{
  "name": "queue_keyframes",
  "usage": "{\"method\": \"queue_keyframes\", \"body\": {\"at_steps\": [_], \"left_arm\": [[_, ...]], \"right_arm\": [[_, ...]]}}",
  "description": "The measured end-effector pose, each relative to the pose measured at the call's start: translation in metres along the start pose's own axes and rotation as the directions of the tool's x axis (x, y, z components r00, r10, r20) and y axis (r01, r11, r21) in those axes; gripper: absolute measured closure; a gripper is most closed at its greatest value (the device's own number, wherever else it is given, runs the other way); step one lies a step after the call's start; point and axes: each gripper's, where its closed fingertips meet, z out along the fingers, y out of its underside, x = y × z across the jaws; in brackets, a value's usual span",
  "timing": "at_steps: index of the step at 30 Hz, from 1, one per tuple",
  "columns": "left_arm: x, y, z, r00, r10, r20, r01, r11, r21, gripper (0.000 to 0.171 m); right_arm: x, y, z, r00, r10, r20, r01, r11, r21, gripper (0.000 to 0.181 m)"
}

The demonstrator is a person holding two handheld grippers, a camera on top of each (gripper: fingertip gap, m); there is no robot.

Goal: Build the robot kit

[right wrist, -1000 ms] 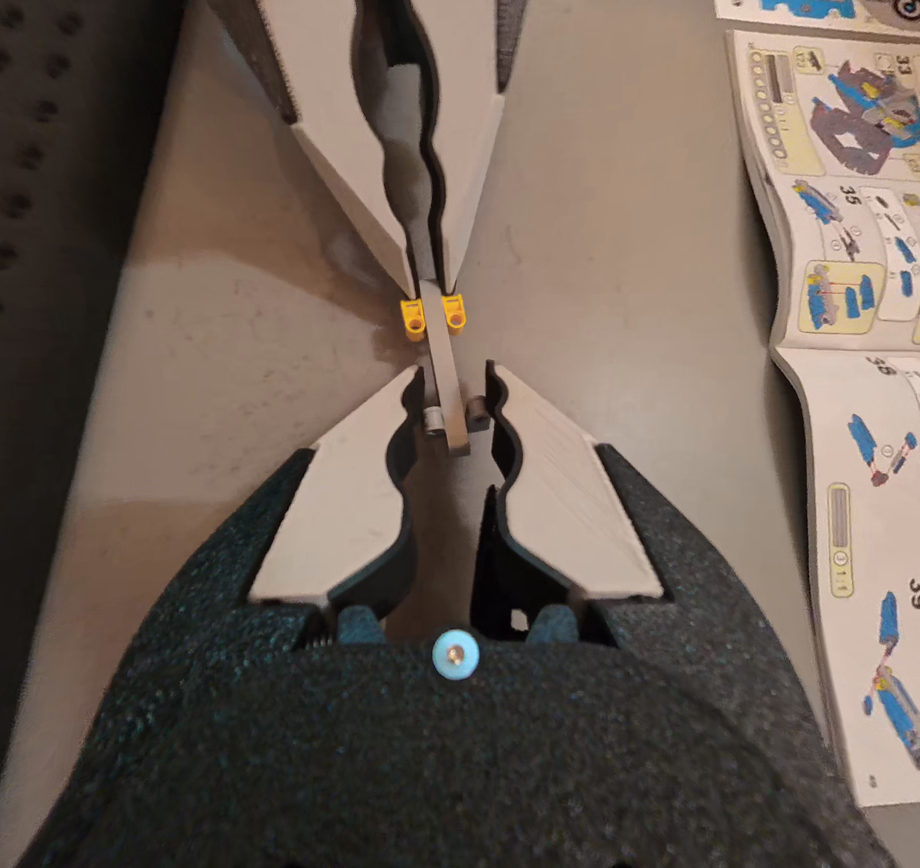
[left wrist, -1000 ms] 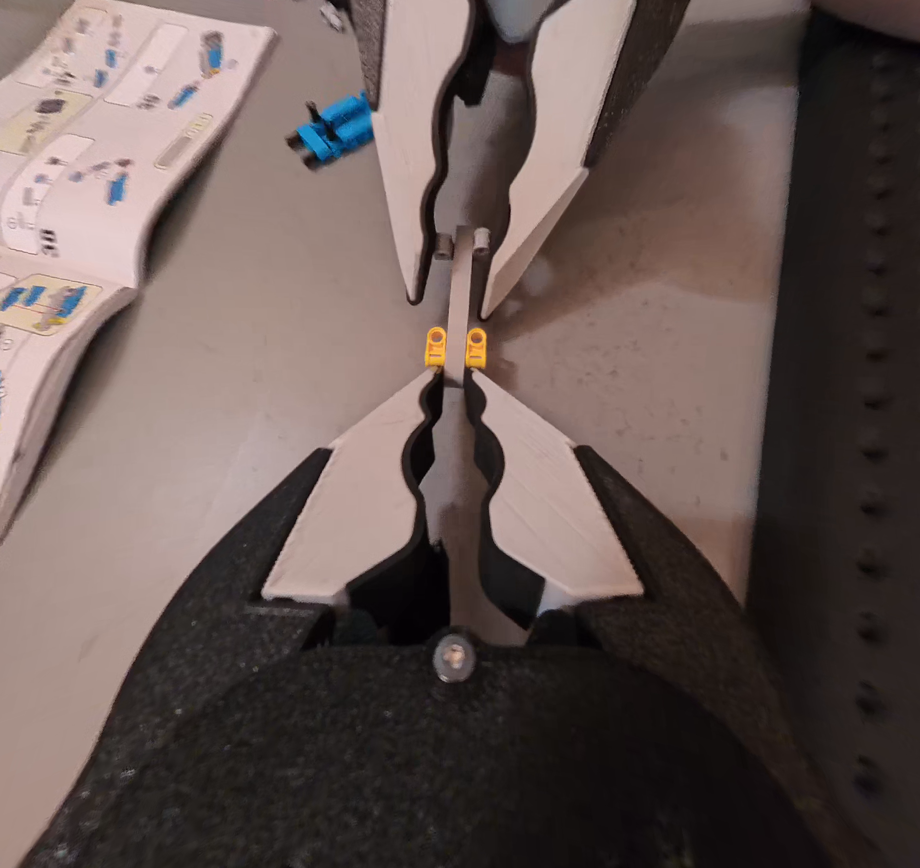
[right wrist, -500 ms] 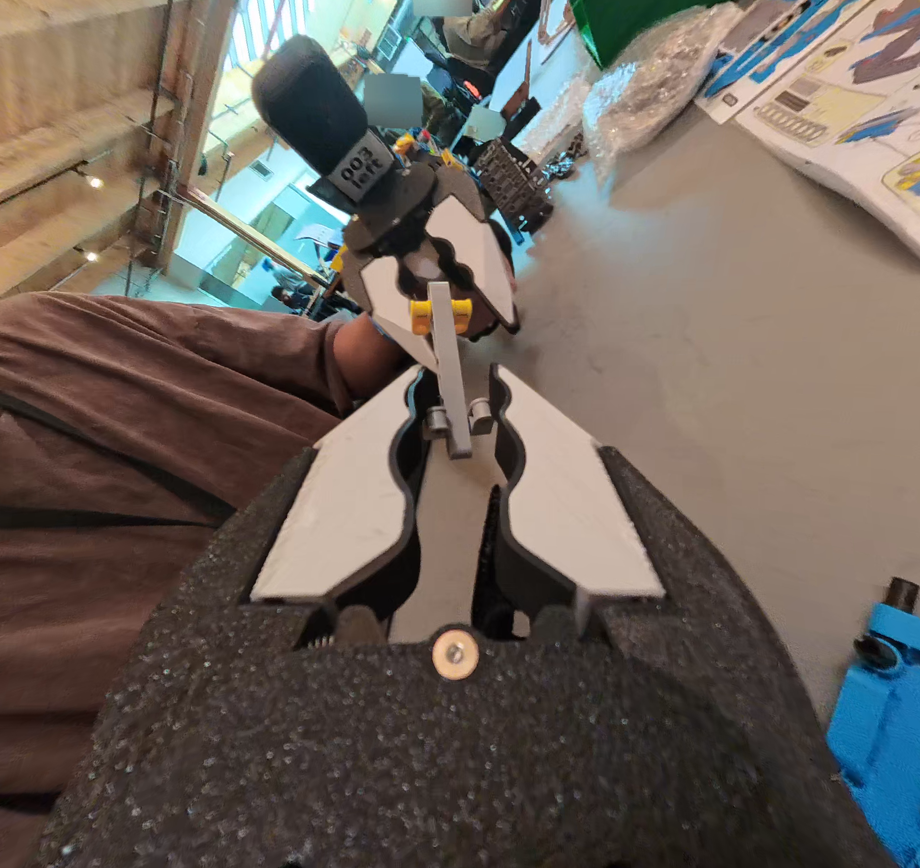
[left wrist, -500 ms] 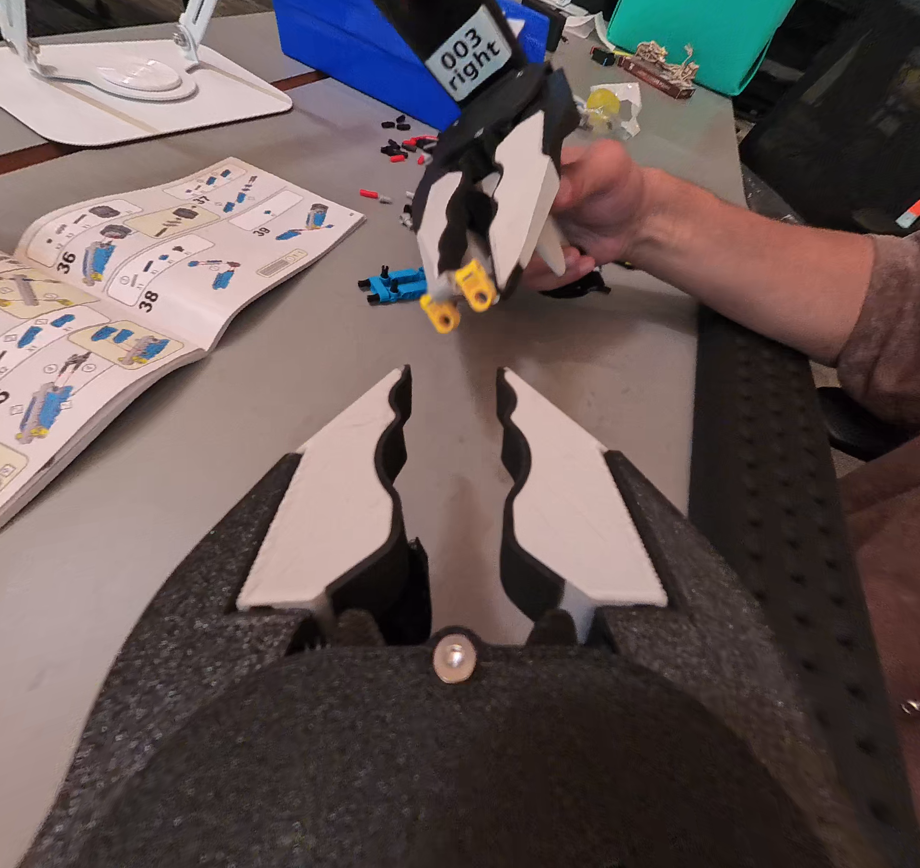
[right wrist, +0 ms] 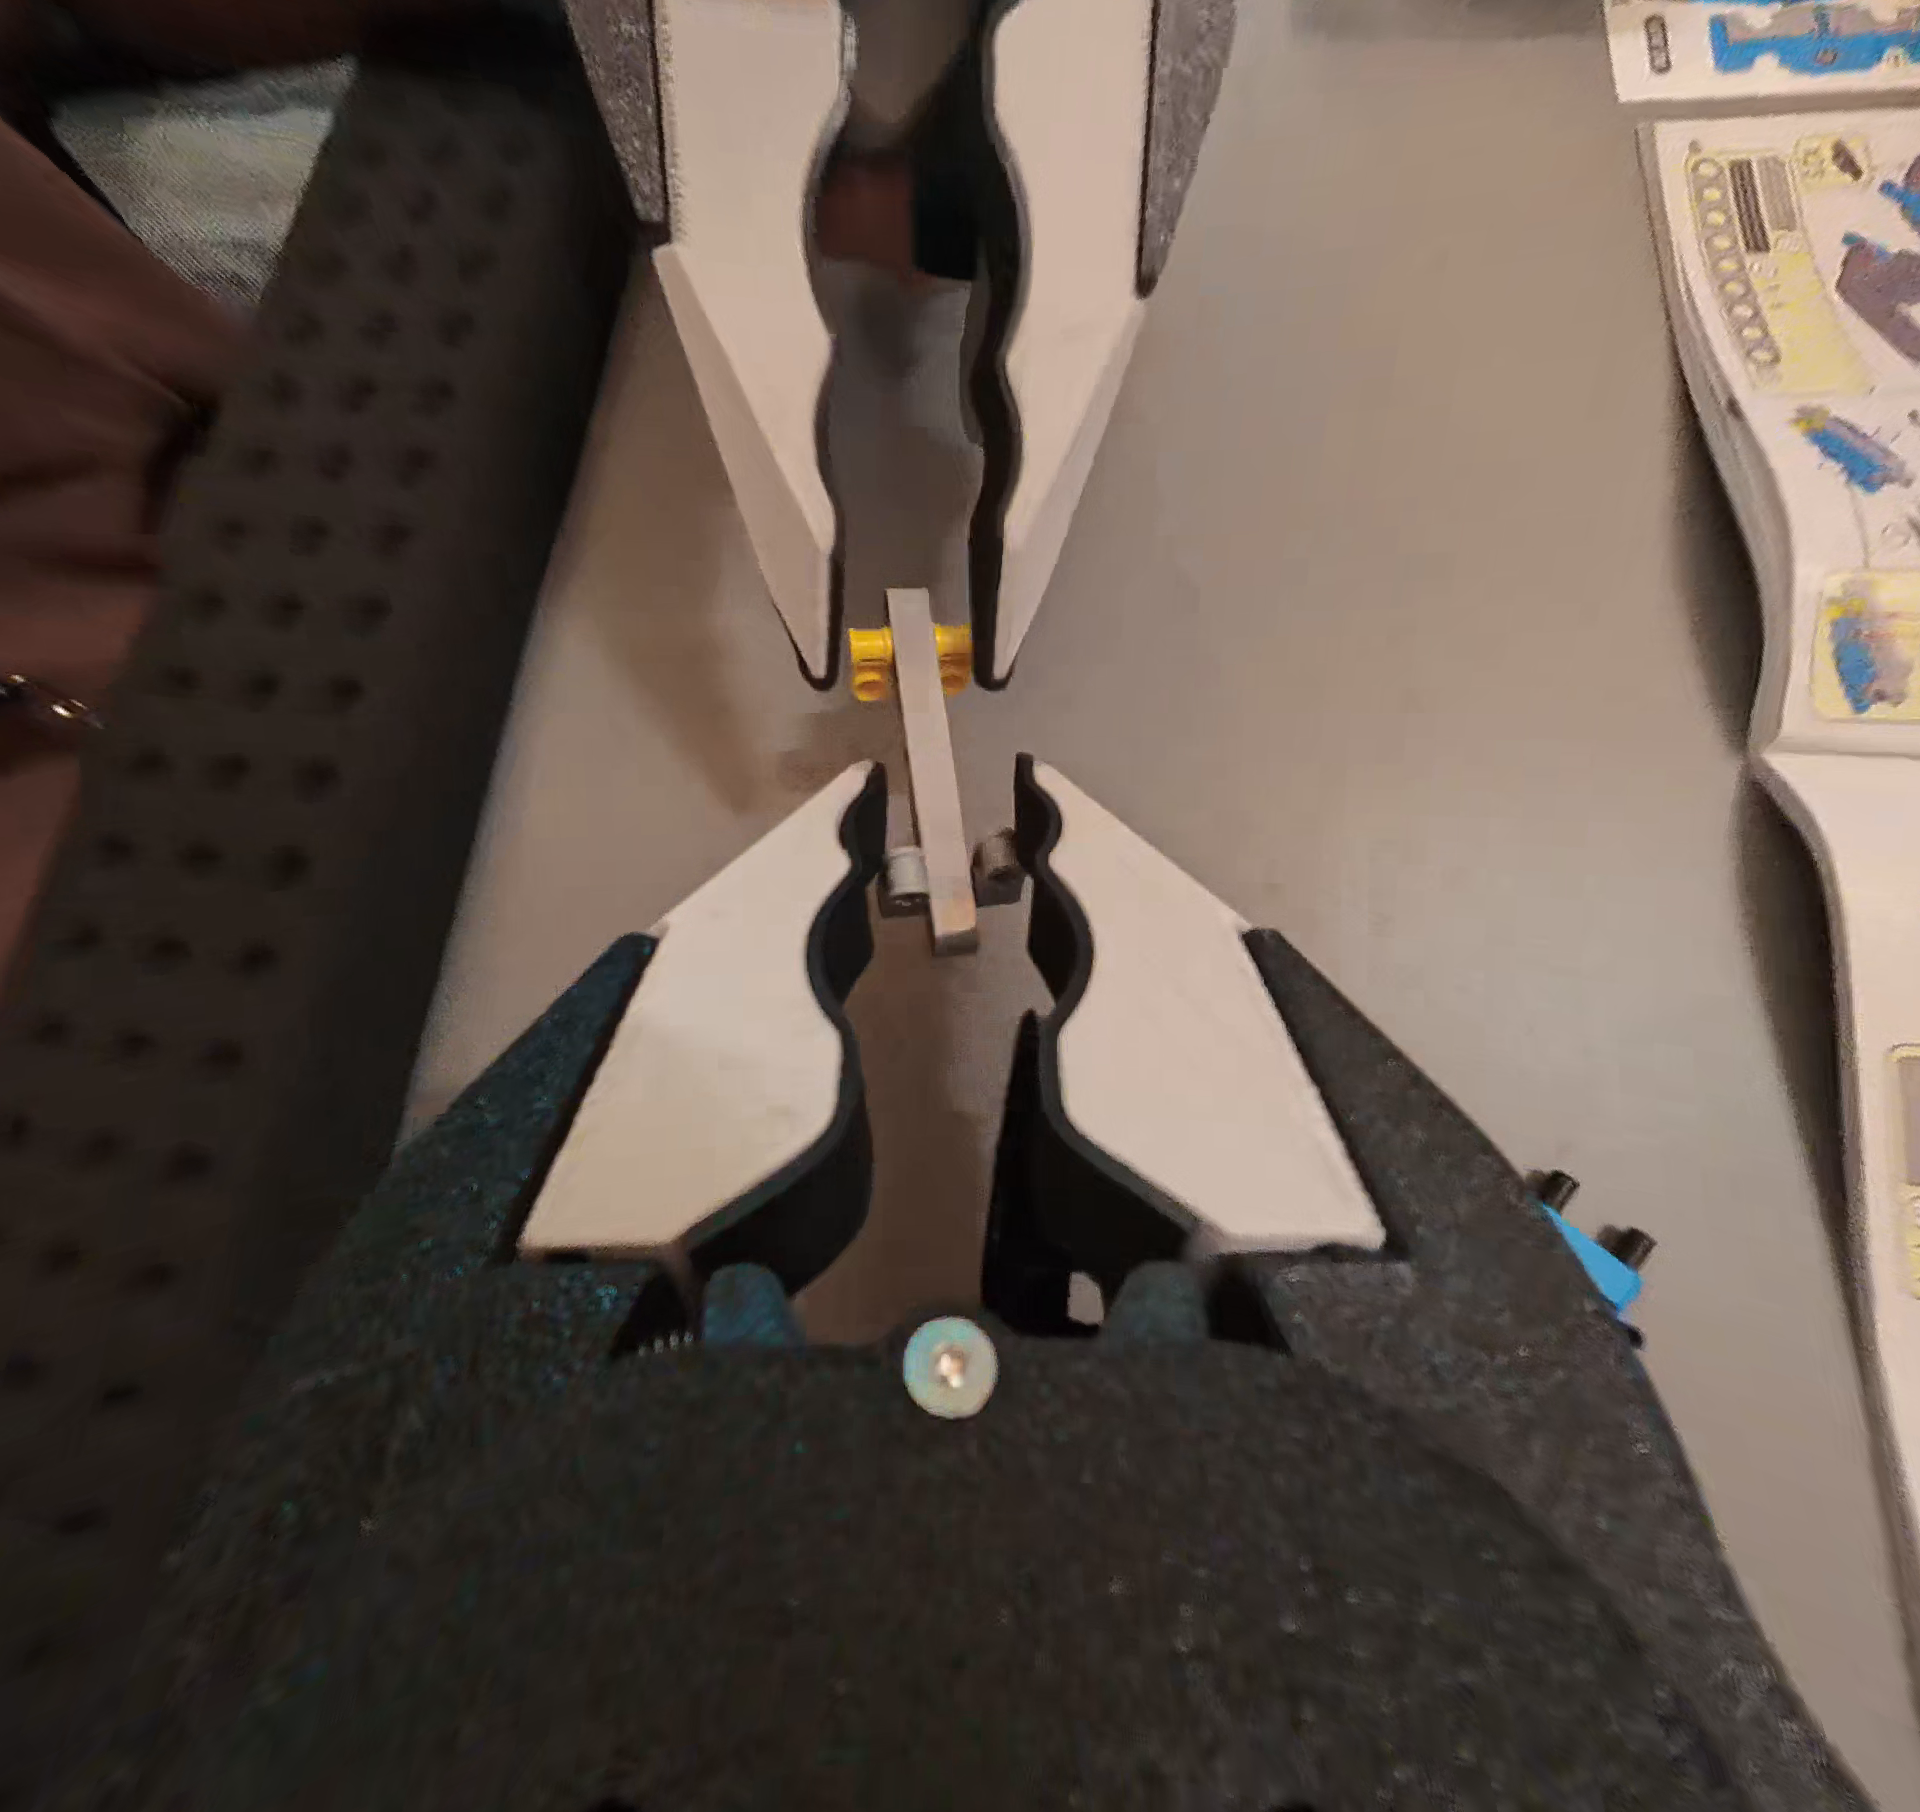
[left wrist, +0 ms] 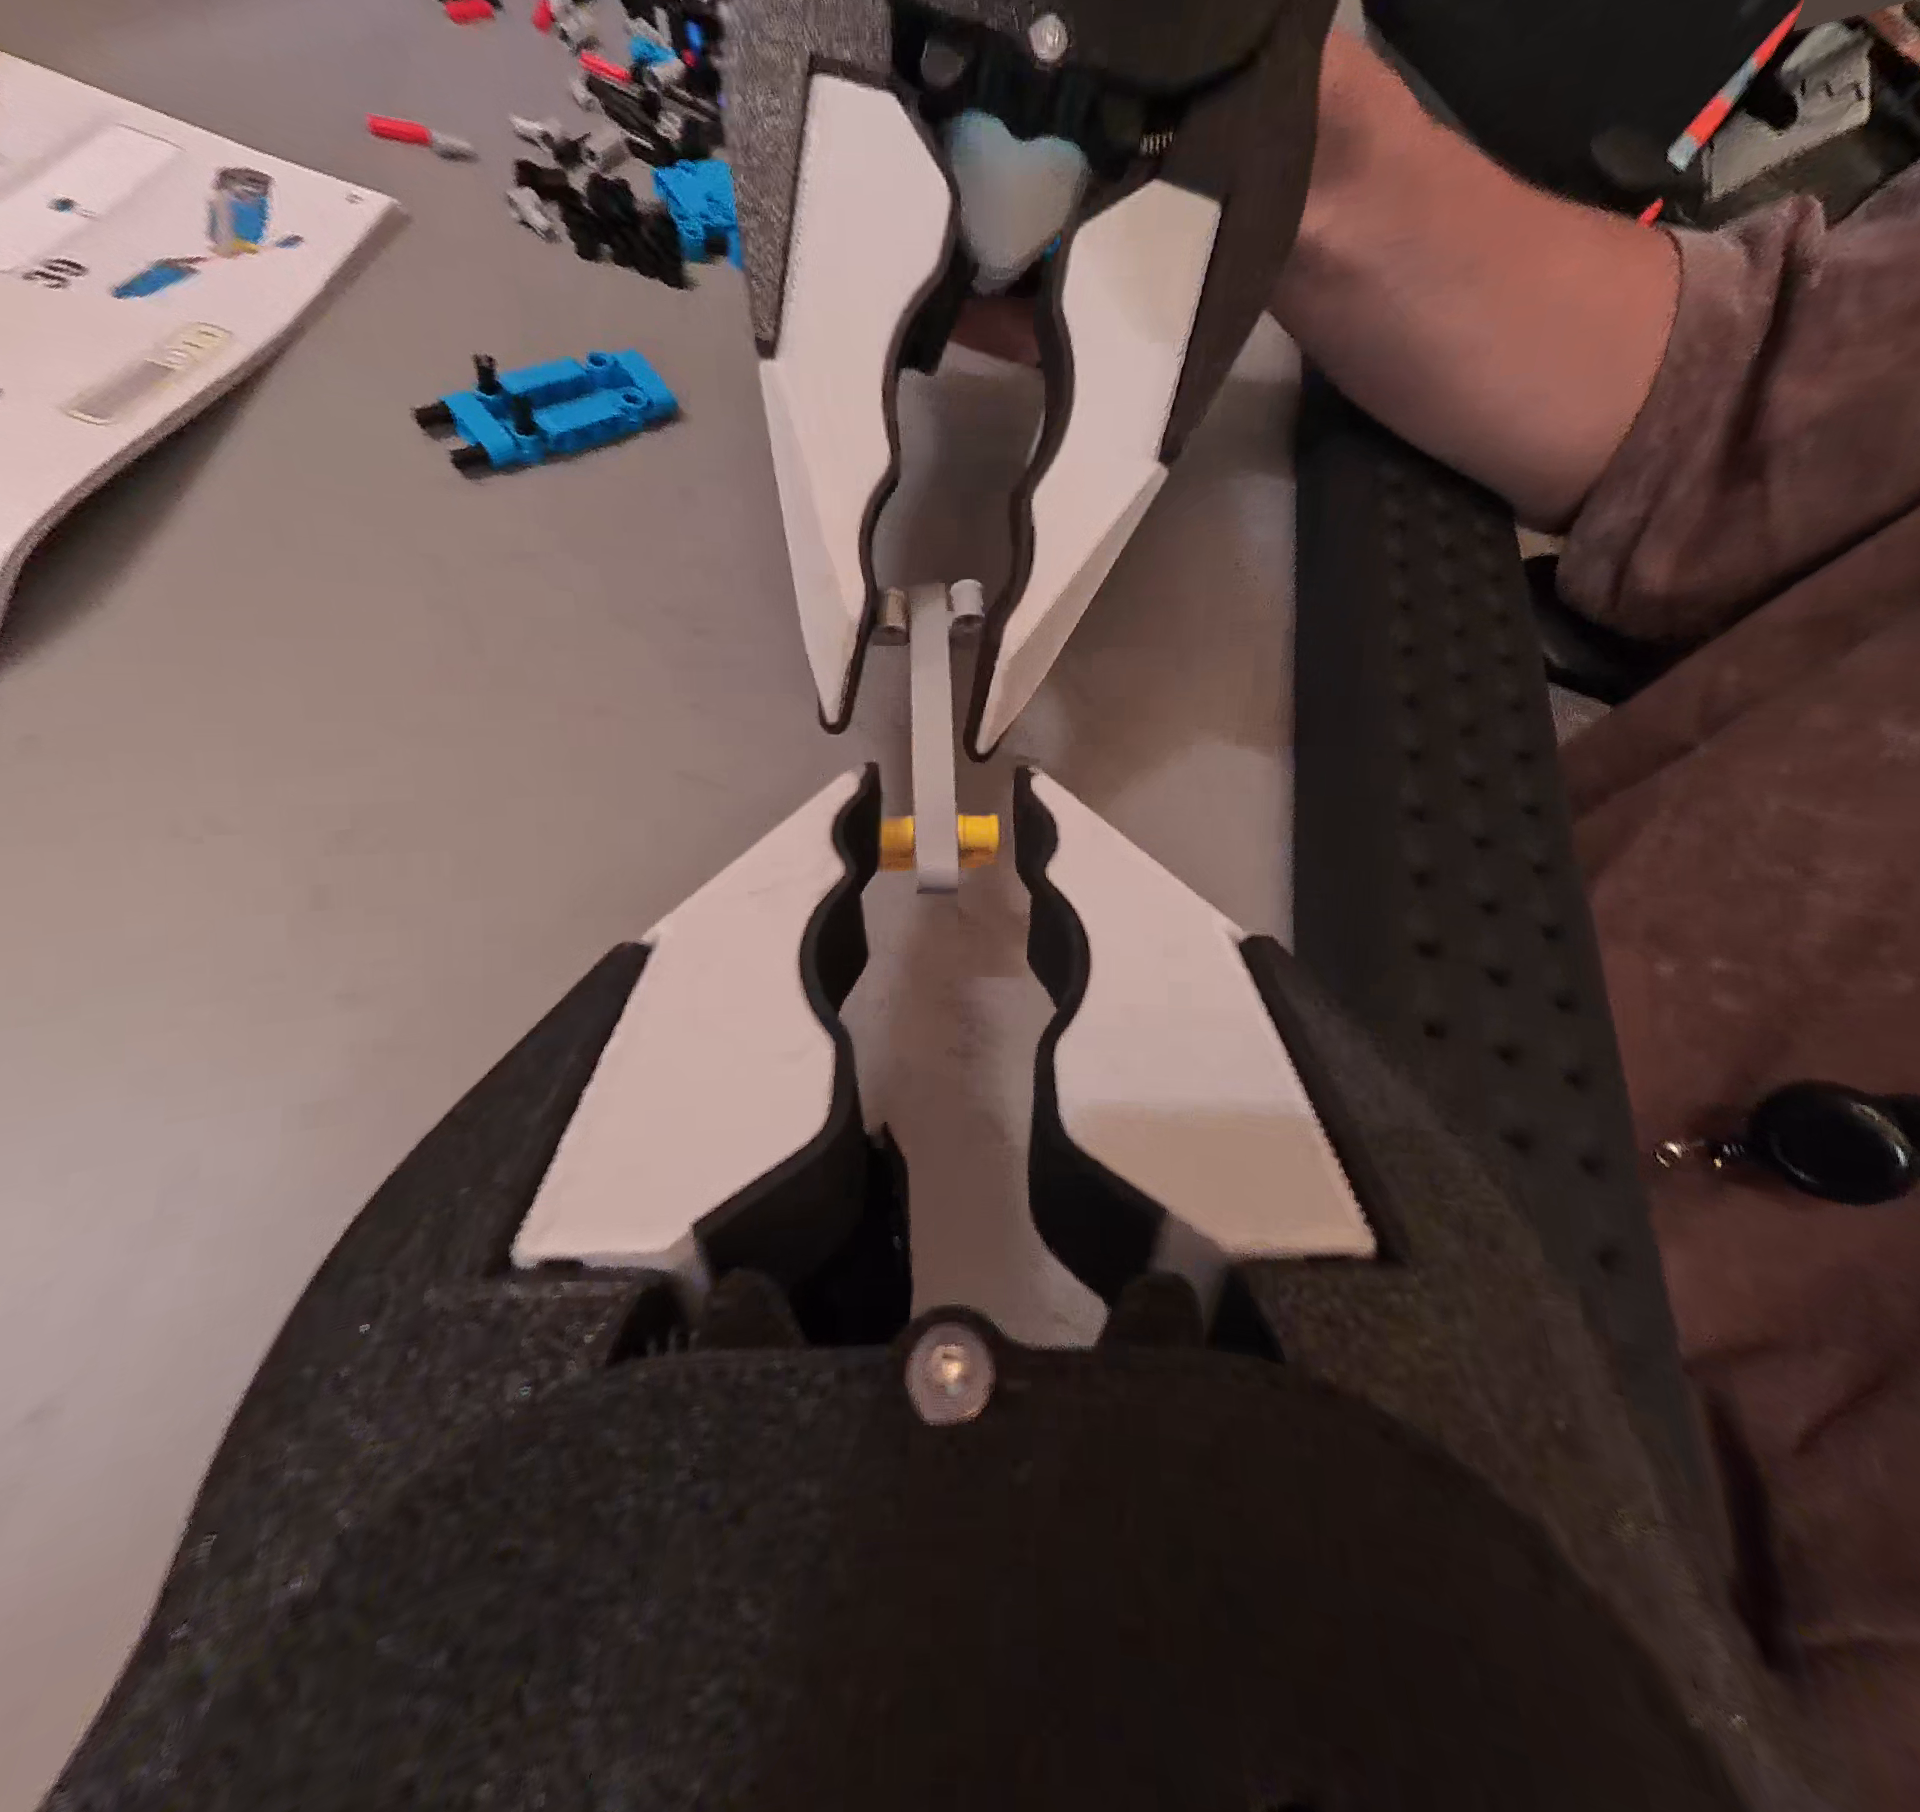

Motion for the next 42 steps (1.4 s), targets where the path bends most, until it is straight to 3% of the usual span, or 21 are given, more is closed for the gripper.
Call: {"method": "queue_keyframes", "body": {"at_steps": [3,4,6,8,10,13,17,21,24,27,30,37,42], "left_arm": [[0.001,0.013,0.01,0.998,0.05,0.027,-0.047,0.994,-0.101,0.15],[0.001,0.017,0.014,0.996,0.076,0.037,-0.071,0.989,-0.129,0.156],[-0.001,0.025,0.02,0.987,0.143,0.069,-0.128,0.974,-0.188,0.156],[-0.006,0.022,0.022,0.979,0.175,0.107,-0.154,0.972,-0.176,0.157],[-0.014,0.012,0.017,0.984,0.114,0.137,-0.1,0.99,-0.103,0.157],[-0.041,-0.013,-0.001,0.975,-0.116,0.188,0.095,0.989,0.117,0.157],[-0.06,-0.037,-0.029,0.921,-0.385,0.065,0.333,0.862,0.381,0.157],[-0.077,-0.037,-0.04,0.86,-0.51,0.03,0.441,0.771,0.46,0.157],[-0.095,-0.021,-0.041,0.812,-0.572,0.116,0.468,0.757,0.457,0.157],[-0.104,-0.013,-0.044,0.792,-0.578,0.197,0.447,0.769,0.456,0.157],[-0.098,-0.016,-0.038,0.818,-0.536,0.209,0.414,0.8,0.434,0.157],[-0.089,-0.022,-0.029,0.873,-0.396,0.284,0.279,0.885,0.373,0.157],[-0.089,-0.022,-0.029,0.877,-0.371,0.304,0.253,0.896,0.364,0.157]], "right_arm": [[-0.007,-0.002,0.002,0.998,-0.052,-0.028,0.051,0.998,-0.042,0.157],[-0.009,-0.003,0.002,0.996,-0.076,-0.034,0.074,0.996,-0.053,0.179],[-0.012,-0.011,0.001,0.987,-0.142,-0.073,0.14,0.99,-0.032,0.181],[-0.003,-0.016,-0.004,0.974,-0.171,-0.151,0.17,0.985,-0.021,0.181],[0.014,-0.02,-0.016,0.951,-0.166,-0.262,0.177,0.984,0.019,0.172],[0.046,-0.036,-0.051,0.915,-0.035,-0.403,0.122,0.974,0.193,0.167],[0.083,-0.033,-0.077,0.872,0.189,-0.451,-0.023,0.937,0.348,0.158],[0.097,-0.025,-0.056,0.859,0.293,-0.42,-0.122,0.913,0.388,0.158],[0.096,-0.021,-0.024,0.864,0.305,-0.401,-0.168,0.924,0.343,0.158],[0.094,-0.022,-0.005,0.855,0.278,-0.437,-0.155,0.942,0.297,0.152],[0.092,-0.028,0.003,0.852,0.276,-0.445,-0.15,0.943,0.297,0.14],[0.077,-0.043,0.001,0.9,0.397,-0.178,-0.287,0.849,0.444,0.124],[0.082,-0.044,-0.008,0.888,0.438,-0.141,-0.322,0.81,0.489,0.131]]}}
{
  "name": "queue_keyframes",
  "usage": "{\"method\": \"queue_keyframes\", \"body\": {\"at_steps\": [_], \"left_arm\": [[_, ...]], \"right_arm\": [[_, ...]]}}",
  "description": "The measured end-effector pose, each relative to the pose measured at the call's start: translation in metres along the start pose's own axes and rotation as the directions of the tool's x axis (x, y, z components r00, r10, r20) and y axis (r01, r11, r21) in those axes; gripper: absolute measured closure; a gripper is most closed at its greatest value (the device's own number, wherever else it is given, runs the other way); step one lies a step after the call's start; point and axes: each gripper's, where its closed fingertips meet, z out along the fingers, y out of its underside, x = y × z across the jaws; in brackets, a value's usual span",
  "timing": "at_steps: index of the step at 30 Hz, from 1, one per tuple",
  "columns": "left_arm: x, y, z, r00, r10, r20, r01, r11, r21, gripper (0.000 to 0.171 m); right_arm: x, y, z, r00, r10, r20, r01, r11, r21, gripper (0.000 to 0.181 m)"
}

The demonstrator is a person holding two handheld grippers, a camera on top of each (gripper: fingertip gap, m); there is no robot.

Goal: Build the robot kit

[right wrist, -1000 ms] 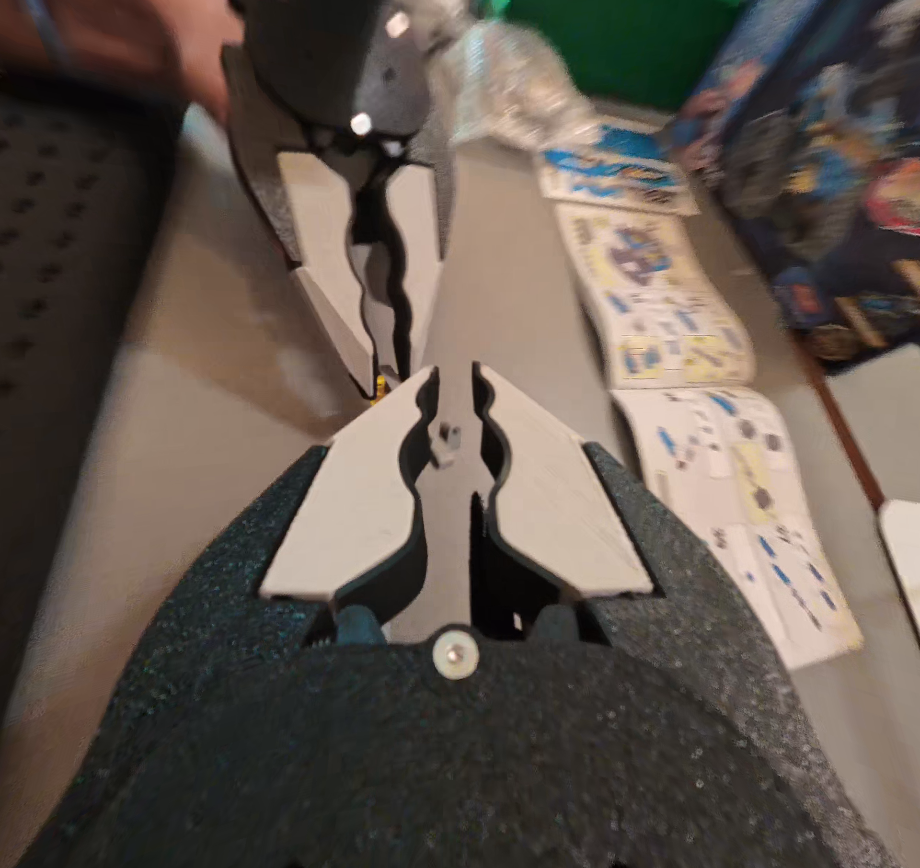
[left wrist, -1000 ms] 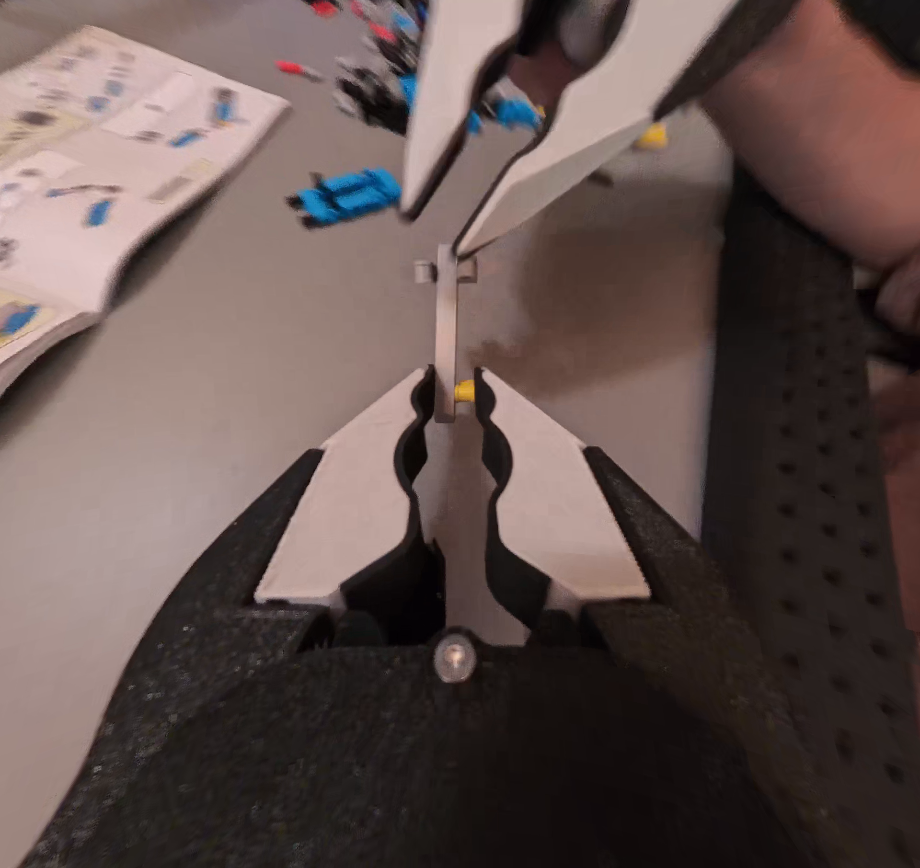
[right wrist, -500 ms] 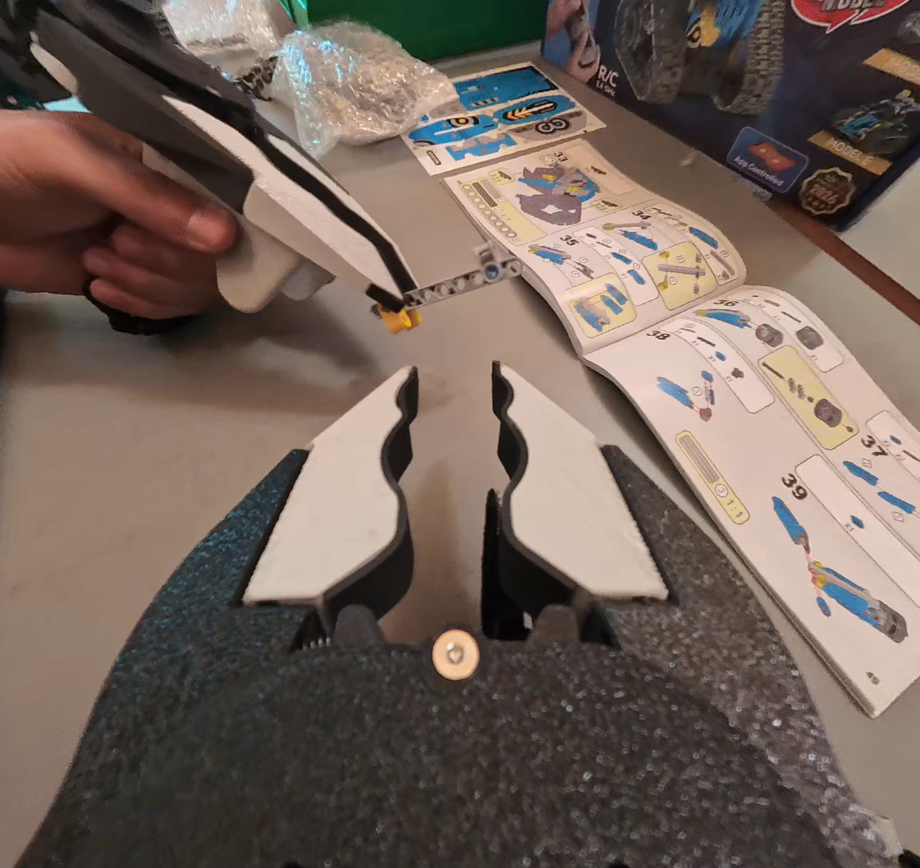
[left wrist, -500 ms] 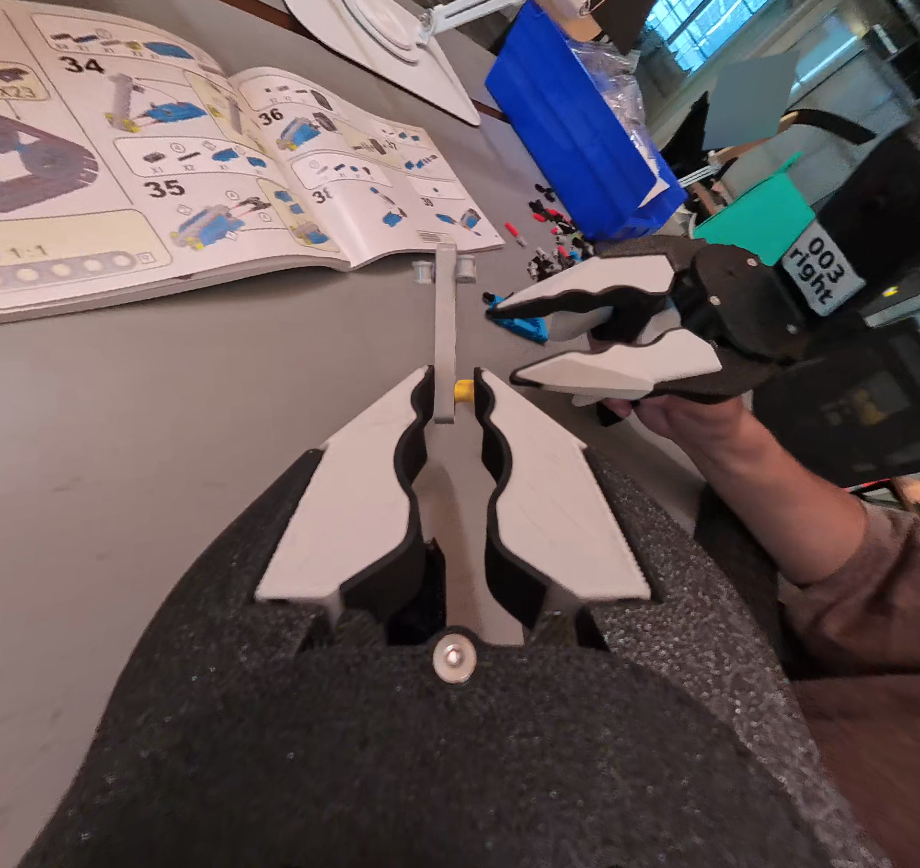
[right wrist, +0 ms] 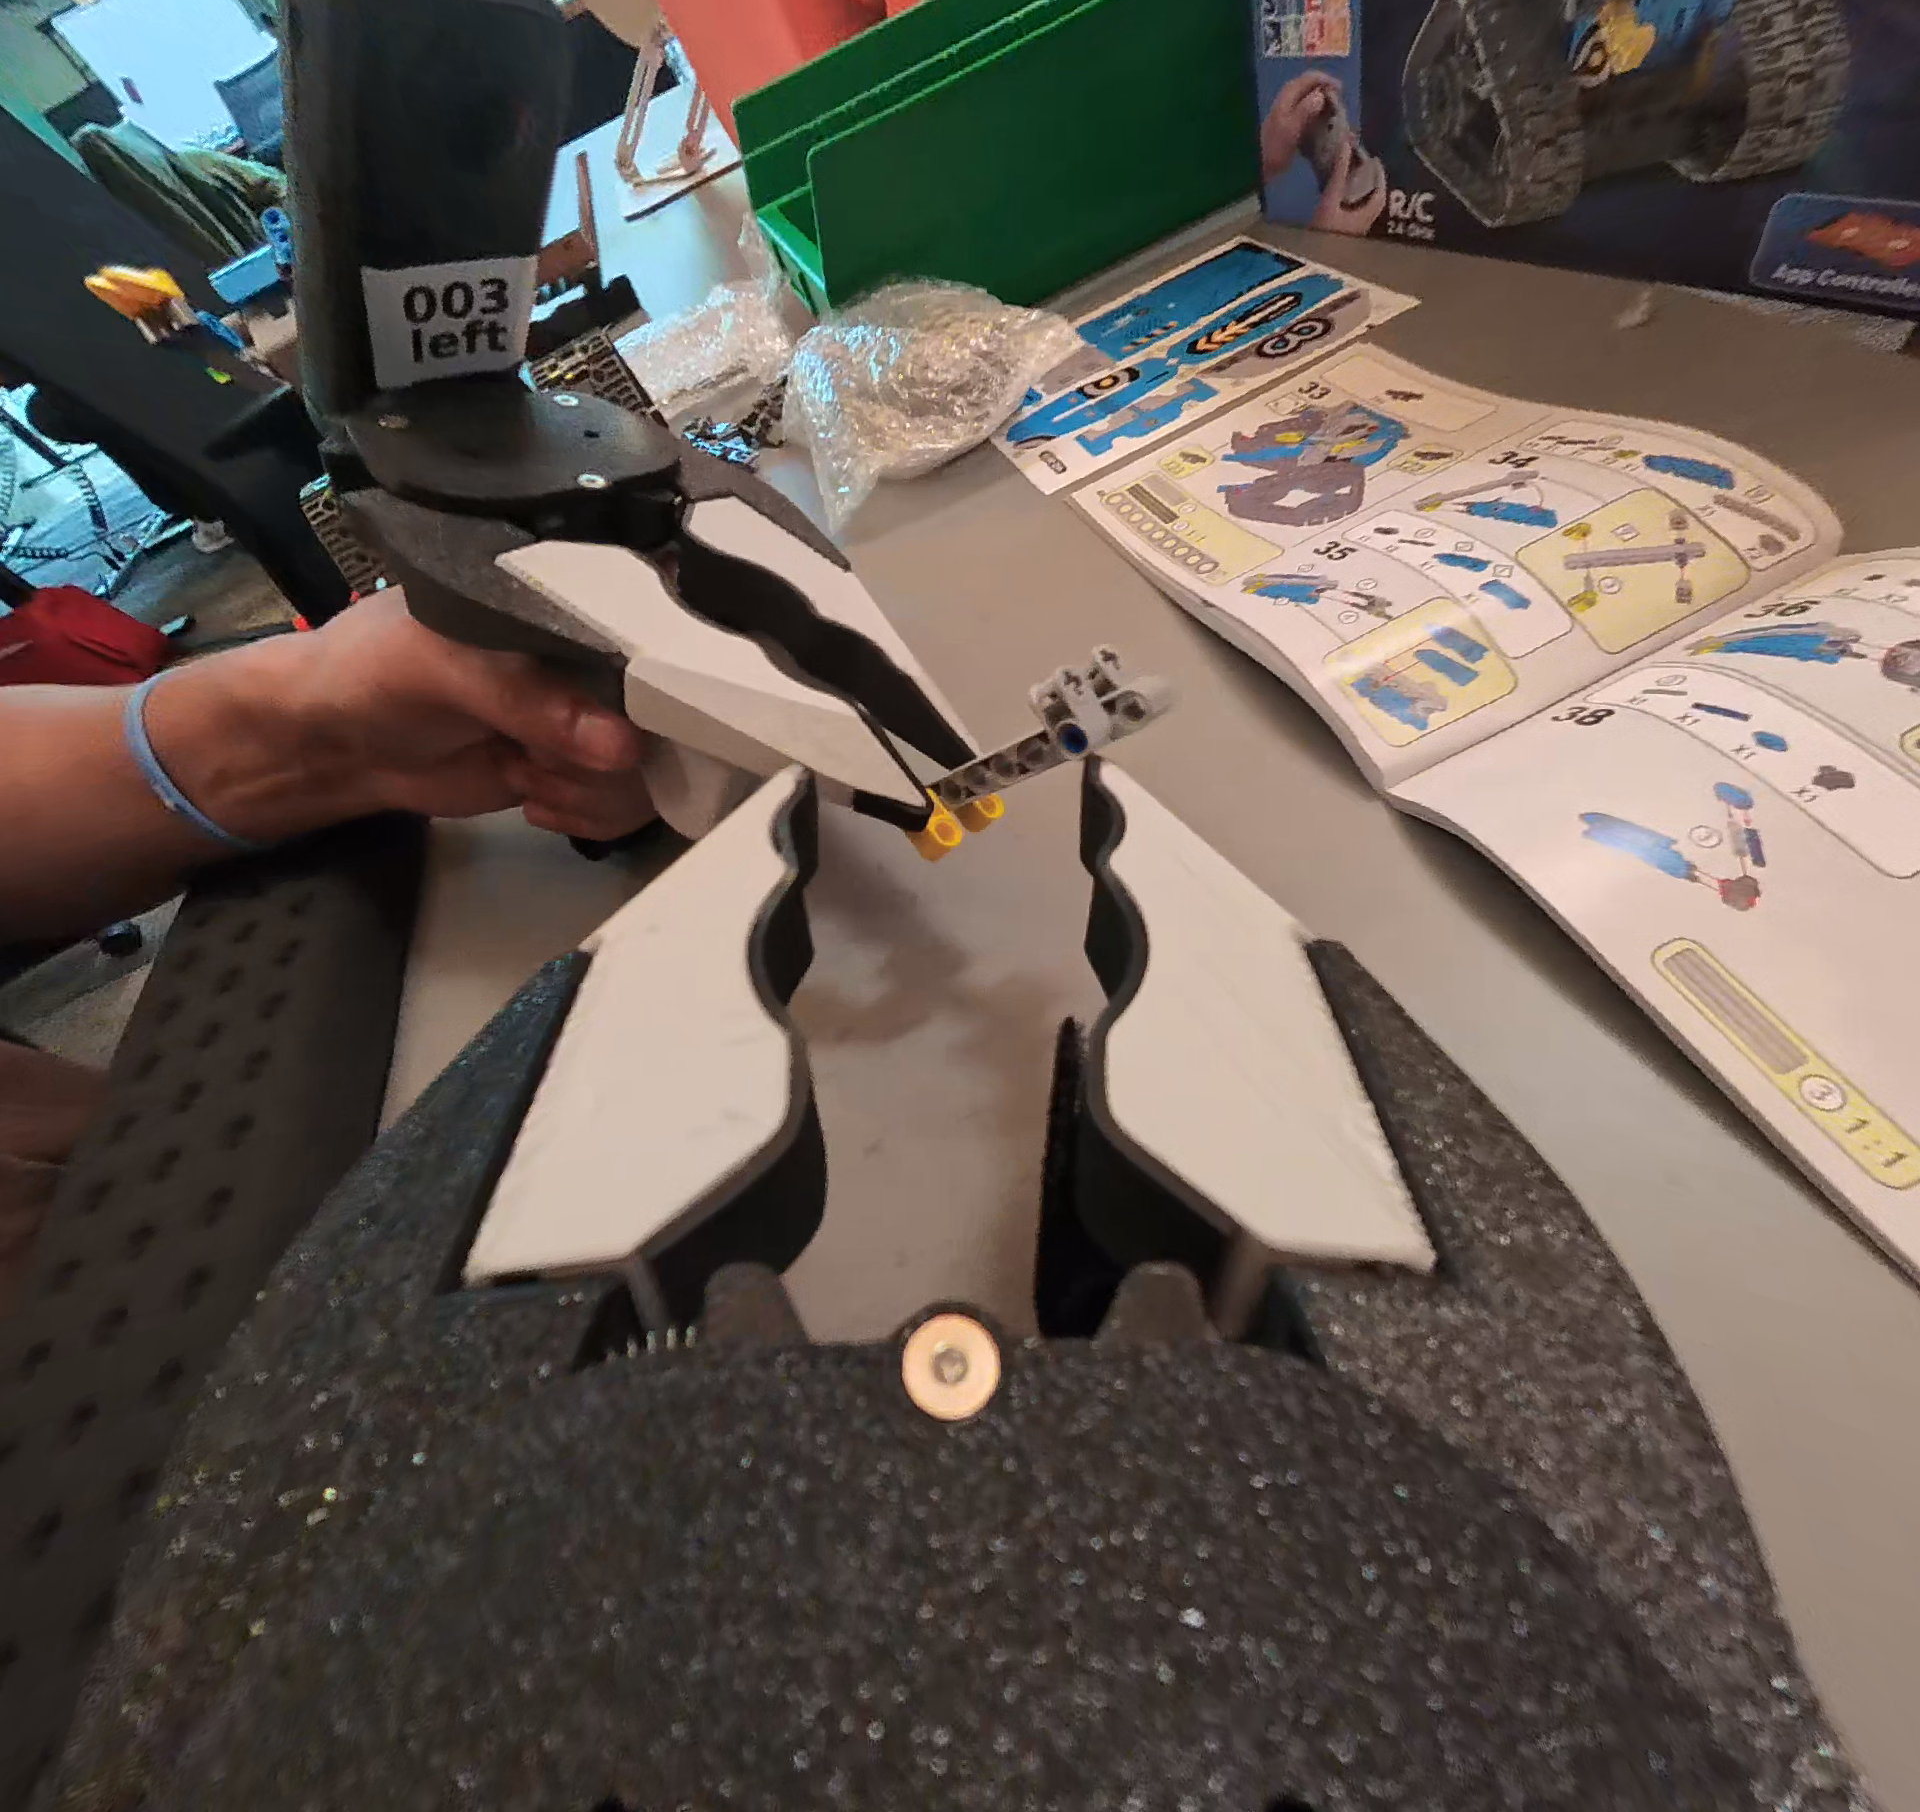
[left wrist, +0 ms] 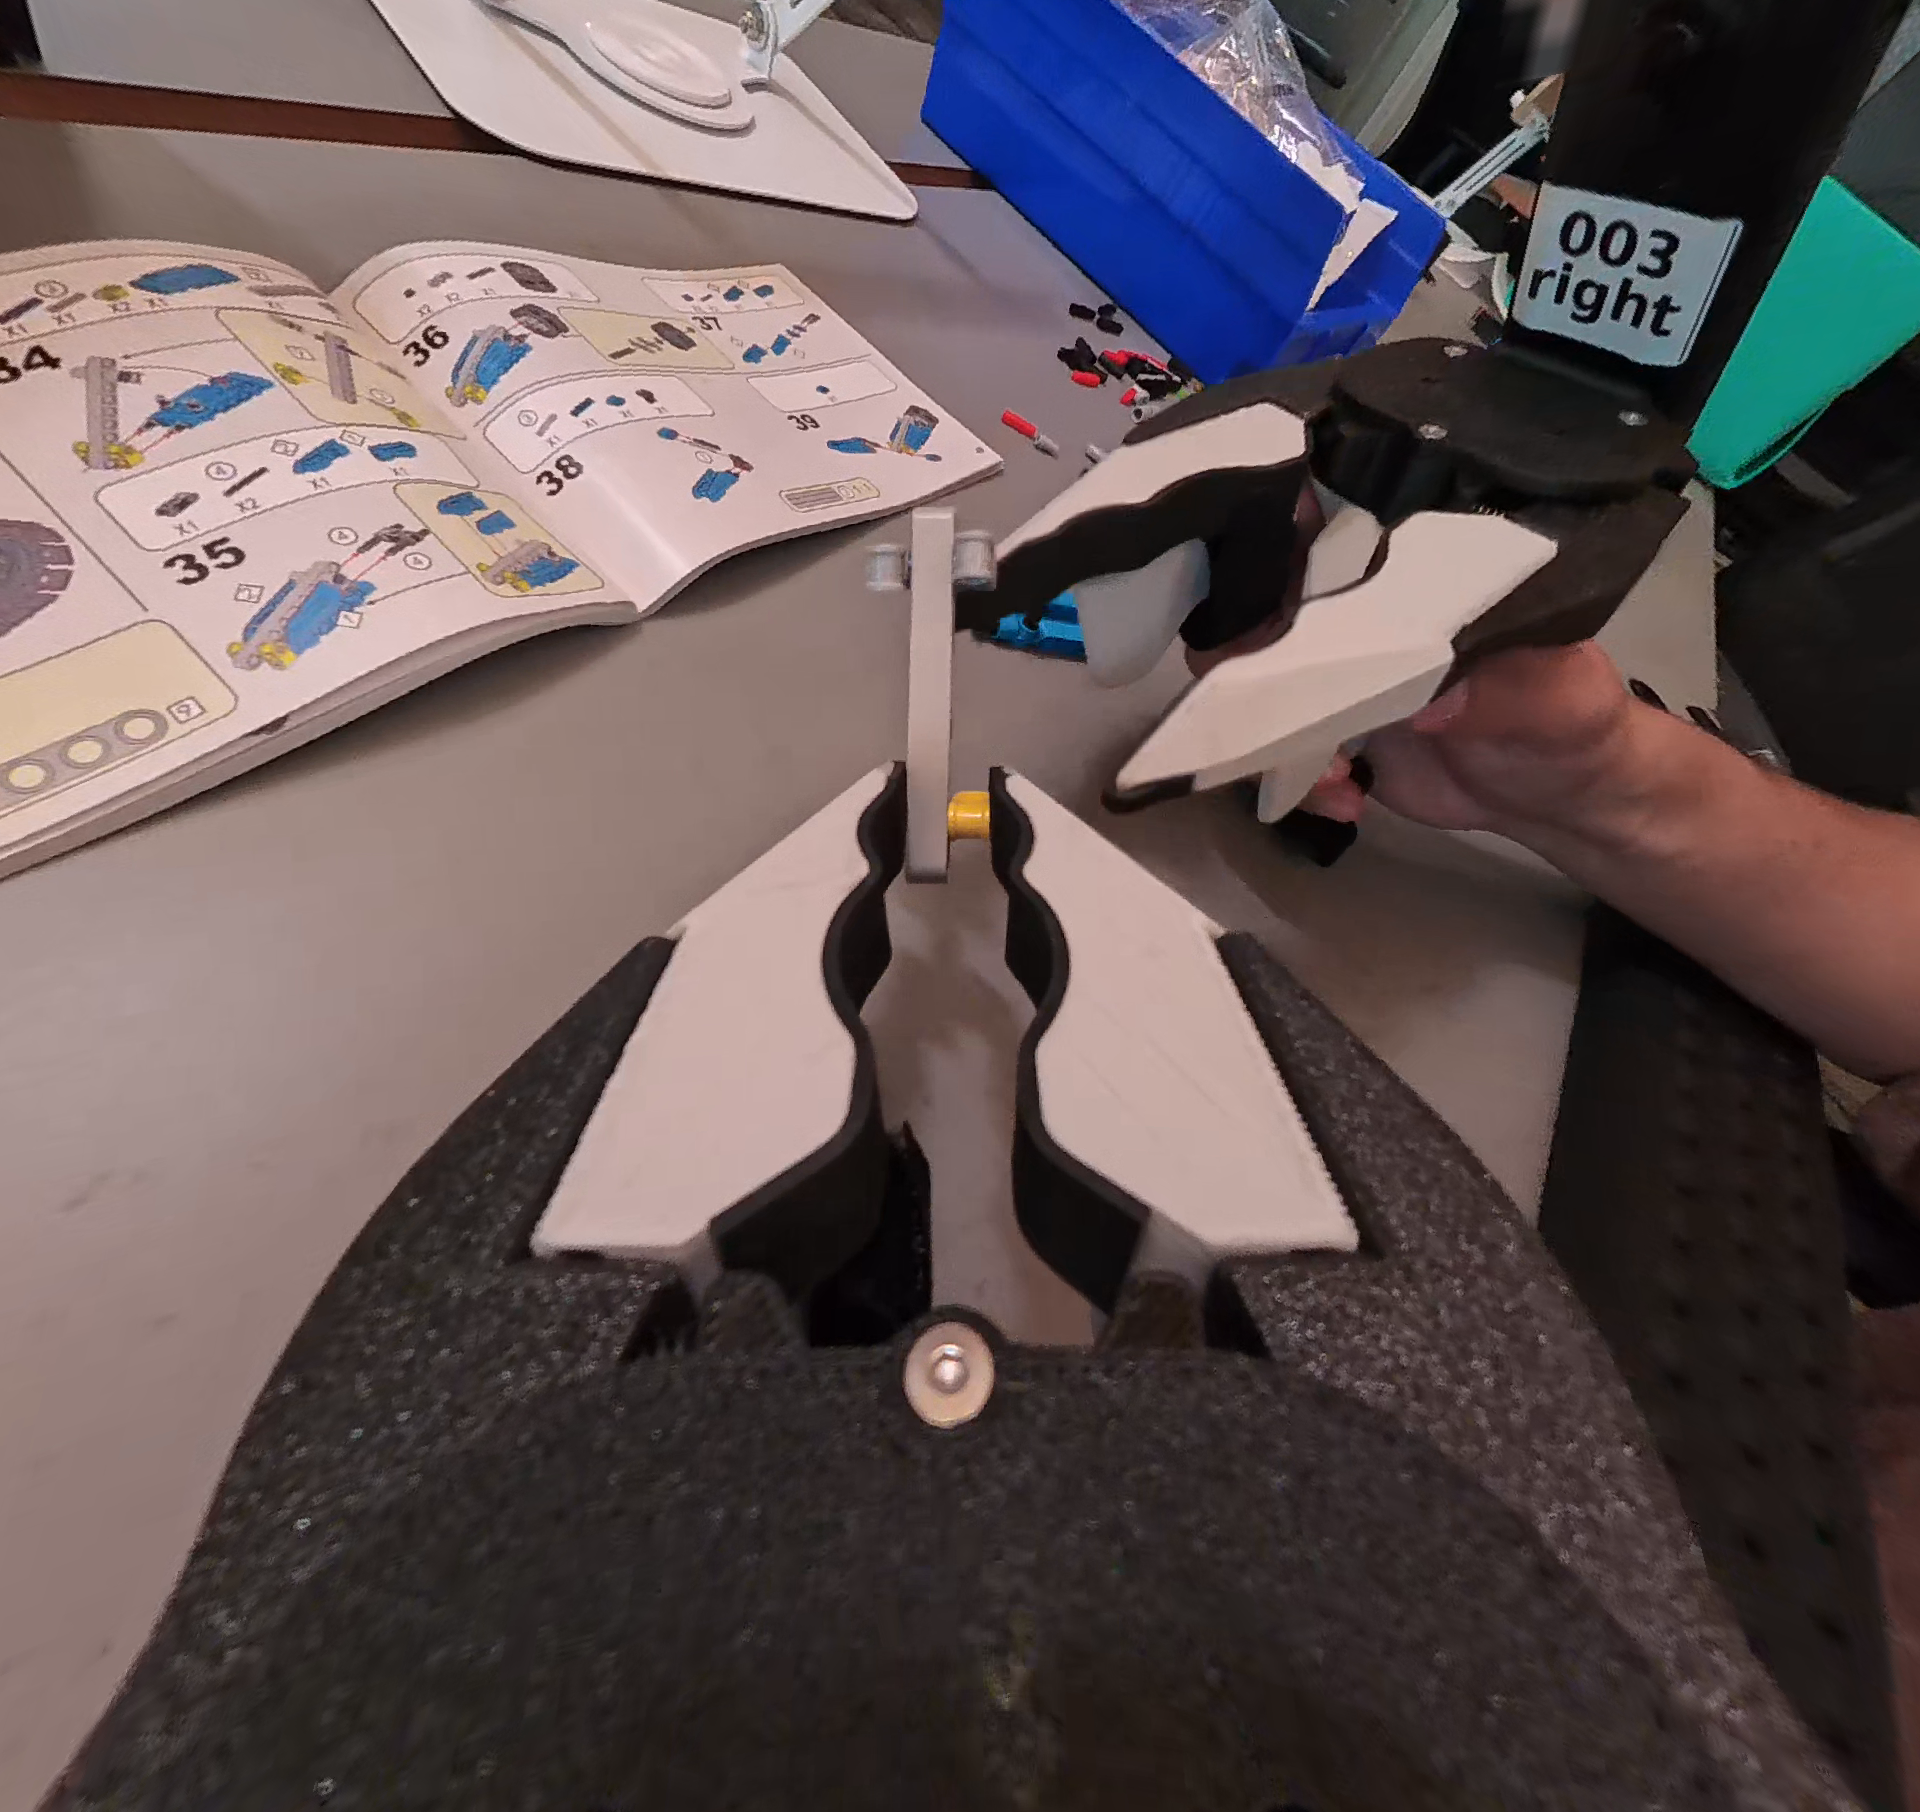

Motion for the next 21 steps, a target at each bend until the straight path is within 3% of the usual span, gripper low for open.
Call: {"method": "queue_keyframes", "body": {"at_steps": [8,15,21], "left_arm": [[-0.021,-0.005,-0.007,0.992,0.015,0.125,-0.018,1.0,0.025,0.157],[-0.045,-0.003,-0.014,0.976,-0.032,0.218,0.028,0.999,0.022,0.157],[-0.046,-0.006,-0.017,0.977,-0.039,0.21,0.031,0.999,0.042,0.157]], "right_arm": [[0.046,0.005,-0.016,0.971,0.029,-0.237,-0.035,0.999,-0.022,0.149],[0.049,0.0,-0.023,0.97,0.161,-0.18,-0.155,0.987,0.048,0.152],[0.05,0.002,-0.022,0.969,0.174,-0.177,-0.17,0.985,0.041,0.154]]}}
